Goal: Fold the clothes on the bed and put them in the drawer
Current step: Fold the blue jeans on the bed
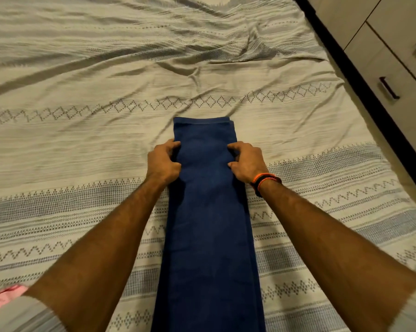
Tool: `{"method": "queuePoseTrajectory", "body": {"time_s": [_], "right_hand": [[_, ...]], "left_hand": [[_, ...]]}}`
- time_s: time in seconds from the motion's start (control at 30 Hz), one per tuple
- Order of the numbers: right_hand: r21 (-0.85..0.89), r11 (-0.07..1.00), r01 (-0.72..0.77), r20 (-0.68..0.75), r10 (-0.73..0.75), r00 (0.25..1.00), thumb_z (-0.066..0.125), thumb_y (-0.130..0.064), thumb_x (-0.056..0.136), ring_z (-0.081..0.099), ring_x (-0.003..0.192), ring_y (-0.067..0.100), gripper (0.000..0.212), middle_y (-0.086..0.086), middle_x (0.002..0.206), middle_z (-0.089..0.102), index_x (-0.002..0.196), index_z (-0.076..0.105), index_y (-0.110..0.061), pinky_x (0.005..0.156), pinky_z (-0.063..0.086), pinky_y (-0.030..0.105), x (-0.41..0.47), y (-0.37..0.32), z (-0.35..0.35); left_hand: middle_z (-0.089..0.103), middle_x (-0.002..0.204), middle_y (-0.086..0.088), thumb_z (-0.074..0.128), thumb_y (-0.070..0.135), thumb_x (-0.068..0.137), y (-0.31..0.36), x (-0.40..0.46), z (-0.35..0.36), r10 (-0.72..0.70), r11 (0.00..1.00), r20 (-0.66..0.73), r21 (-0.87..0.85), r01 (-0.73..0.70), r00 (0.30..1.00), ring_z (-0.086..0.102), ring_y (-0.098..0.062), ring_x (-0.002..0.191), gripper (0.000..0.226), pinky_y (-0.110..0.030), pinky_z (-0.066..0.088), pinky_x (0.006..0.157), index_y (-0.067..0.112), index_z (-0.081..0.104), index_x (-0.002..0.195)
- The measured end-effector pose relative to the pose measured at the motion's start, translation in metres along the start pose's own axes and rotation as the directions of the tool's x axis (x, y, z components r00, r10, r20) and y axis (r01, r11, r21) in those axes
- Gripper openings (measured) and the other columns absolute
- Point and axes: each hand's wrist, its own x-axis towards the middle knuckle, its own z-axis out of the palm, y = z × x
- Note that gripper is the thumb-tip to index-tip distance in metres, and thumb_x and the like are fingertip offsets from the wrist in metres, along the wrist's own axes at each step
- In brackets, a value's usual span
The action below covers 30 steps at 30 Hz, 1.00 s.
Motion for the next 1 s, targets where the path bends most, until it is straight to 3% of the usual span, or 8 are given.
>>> {"method": "queuePoseTrajectory", "body": {"time_s": [0.13, 0.23, 0.33, 0.5, 0.63, 0.73, 0.87, 1.0], "right_hand": [[-0.017, 0.999, 0.028, -0.043, -0.029, 0.999, 0.066, 0.004, 0.085, 0.056, 0.122, 0.026, 0.054, 0.009, 0.135, 0.058, 0.136, 0.056, -0.011, 0.106, 0.043, 0.027, 0.0, 0.001, 0.003], [-0.332, 0.923, 0.193, -0.111, -0.242, 0.964, 0.068, 0.001, 0.083, 0.049, 0.122, 0.035, 0.06, 0.019, 0.149, 0.04, 0.14, 0.05, -0.008, 0.101, 0.045, 0.035, -0.012, 0.005, 0.014], [-0.519, 0.749, 0.412, 0.028, -0.467, 0.884, 0.058, -0.028, 0.097, 0.034, 0.14, 0.038, 0.059, 0.019, 0.16, 0.023, 0.149, 0.038, -0.008, 0.112, 0.035, 0.046, -0.024, 0.014, 0.031], [-0.57, 0.736, 0.367, 0.211, -0.3, 0.93, 0.022, -0.06, 0.101, -0.012, 0.152, 0.022, 0.079, 0.011, 0.164, -0.013, 0.157, -0.003, -0.01, 0.124, 0.0, 0.04, -0.029, 0.022, 0.035], [-0.506, 0.671, 0.543, 0.099, -0.58, 0.809, 0.035, -0.072, 0.091, -0.005, 0.152, 0.028, 0.1, 0.019, 0.164, -0.001, 0.155, 0.011, 0.0, 0.124, 0.003, 0.044, -0.065, 0.017, 0.036], [-0.558, 0.662, 0.5, 0.196, -0.48, 0.855, 0.027, -0.081, 0.087, -0.01, 0.152, 0.024, 0.105, 0.012, 0.165, -0.007, 0.156, 0.004, -0.005, 0.123, 0.009, 0.049, -0.104, 0.043, 0.047], [-0.564, 0.788, 0.246, 0.113, -0.222, 0.969, 0.017, -0.09, 0.08, -0.02, 0.15, 0.015, 0.112, 0.002, 0.164, -0.018, 0.156, -0.009, -0.012, 0.123, -0.001, 0.046, -0.121, 0.073, 0.048], [-0.491, 0.849, 0.195, 0.054, -0.194, 0.98, 0.018, -0.09, 0.079, -0.018, 0.15, 0.016, 0.114, 0.006, 0.164, -0.016, 0.156, -0.007, -0.009, 0.123, -0.003, 0.047, -0.116, 0.065, 0.043]], "left_hand": [[0.051, 0.145, -0.006, 0.064, -0.013, 0.077, -0.002, 0.003, 0.004, 0.051, 0.993, 0.016, 0.106, -0.052, 0.999, 0.05, -0.023, 0.131, 0.07, -0.026, 0.04, 0.109, 0.012, 0.051, 0.141], [0.036, 0.152, -0.009, 0.066, -0.005, 0.081, -0.003, 0.002, 0.007, 0.134, 0.972, -0.01, 0.195, -0.13, 0.991, 0.049, -0.023, 0.129, 0.073, -0.024, 0.046, 0.102, 0.017, 0.043, 0.147], [0.022, 0.159, -0.014, 0.071, 0.007, 0.084, -0.012, -0.004, 0.014, 0.42, 0.775, 0.057, 0.497, -0.391, 0.906, 0.029, -0.033, 0.142, 0.069, -0.037, 0.036, 0.113, 0.012, 0.043, 0.147], [-0.003, 0.165, -0.005, 0.046, 0.054, 0.096, -0.028, 0.003, 0.02, 0.204, 0.648, 0.409, 0.625, -0.436, 0.89, -0.003, -0.025, 0.152, 0.085, -0.04, 0.005, 0.123, 0.014, 0.004, 0.157], [-0.013, 0.164, -0.001, 0.04, 0.055, 0.098, -0.023, 0.003, 0.021, 0.139, 0.62, 0.425, 0.667, -0.413, 0.895, -0.01, -0.022, 0.151, 0.084, -0.044, 0.002, 0.123, 0.016, -0.005, 0.157], [-0.019, 0.163, 0.001, 0.036, 0.056, 0.099, -0.023, 0.001, 0.023, 0.098, 0.605, 0.422, 0.693, -0.391, 0.901, -0.015, -0.02, 0.15, 0.083, -0.045, -0.002, 0.121, 0.018, -0.01, 0.156], [-0.024, 0.161, 0.003, 0.032, 0.056, 0.099, -0.024, 0.001, 0.025, 0.075, 0.59, 0.419, 0.713, -0.379, 0.905, -0.018, -0.018, 0.15, 0.081, -0.045, -0.005, 0.121, 0.02, -0.014, 0.155], [-0.025, 0.161, 0.004, 0.033, 0.056, 0.099, -0.025, 0.001, 0.026, 0.072, 0.601, 0.42, 0.706, -0.375, 0.905, -0.019, -0.018, 0.149, 0.081, -0.046, -0.007, 0.121, 0.021, -0.015, 0.155]]}}
